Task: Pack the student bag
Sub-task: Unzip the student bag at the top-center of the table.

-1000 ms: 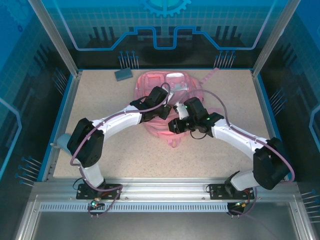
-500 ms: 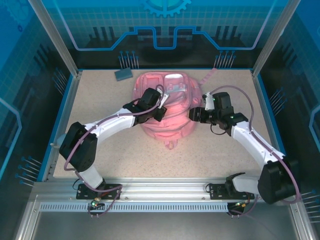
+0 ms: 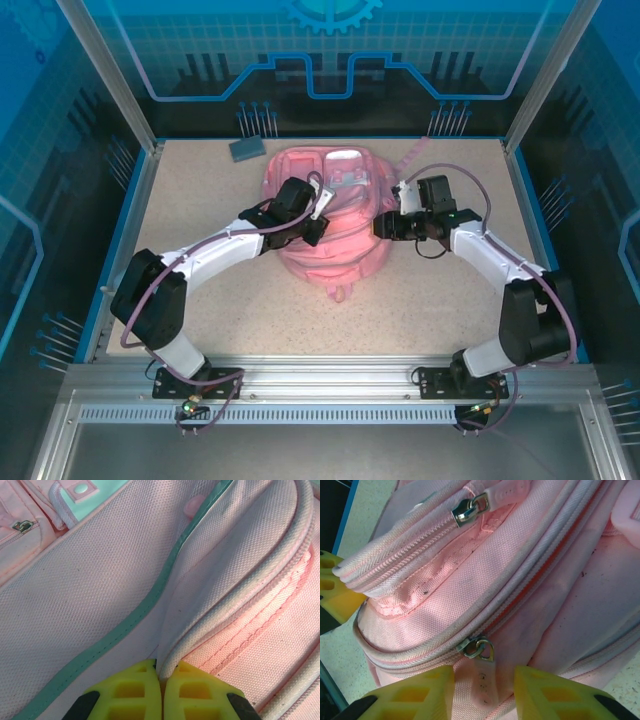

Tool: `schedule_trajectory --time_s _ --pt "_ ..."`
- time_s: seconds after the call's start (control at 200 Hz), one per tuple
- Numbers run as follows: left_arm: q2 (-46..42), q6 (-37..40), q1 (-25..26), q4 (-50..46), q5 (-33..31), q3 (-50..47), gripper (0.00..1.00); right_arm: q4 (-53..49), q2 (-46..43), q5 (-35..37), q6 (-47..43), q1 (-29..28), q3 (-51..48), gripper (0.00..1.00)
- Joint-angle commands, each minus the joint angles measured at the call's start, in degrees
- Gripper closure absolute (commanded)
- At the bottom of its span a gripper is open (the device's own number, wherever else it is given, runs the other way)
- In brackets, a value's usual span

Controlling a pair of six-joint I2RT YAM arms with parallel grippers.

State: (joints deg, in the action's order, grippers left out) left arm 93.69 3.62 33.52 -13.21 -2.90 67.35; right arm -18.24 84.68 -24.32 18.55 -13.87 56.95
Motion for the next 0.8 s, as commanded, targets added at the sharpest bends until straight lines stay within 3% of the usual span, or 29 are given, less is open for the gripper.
schedule_trajectory --time_s 0.0,0.24,0.57,0.795 --pt "-2.8 0.2 -0.6 1.3 1.7 1.0 1.00 -1.4 1.6 -0.9 -2.5 -0.5 2.9 0.66" --pt "-2.4 -0.2 -0.6 1.2 1.9 1.2 1.00 -2.5 4.8 -0.4 -4.0 -1.6 5.5 0.68" --pt "-1.4 -1.9 -0.6 2.0 -1.0 1.4 1.00 -2.9 4.2 -5.7 -3.6 -1.9 5.5 0.96" --pt "-0.2 -4.3 -0.6 2.7 -3.5 1.6 1.00 -3.5 0.7 -12.4 0.3 -2.0 3.2 1.00"
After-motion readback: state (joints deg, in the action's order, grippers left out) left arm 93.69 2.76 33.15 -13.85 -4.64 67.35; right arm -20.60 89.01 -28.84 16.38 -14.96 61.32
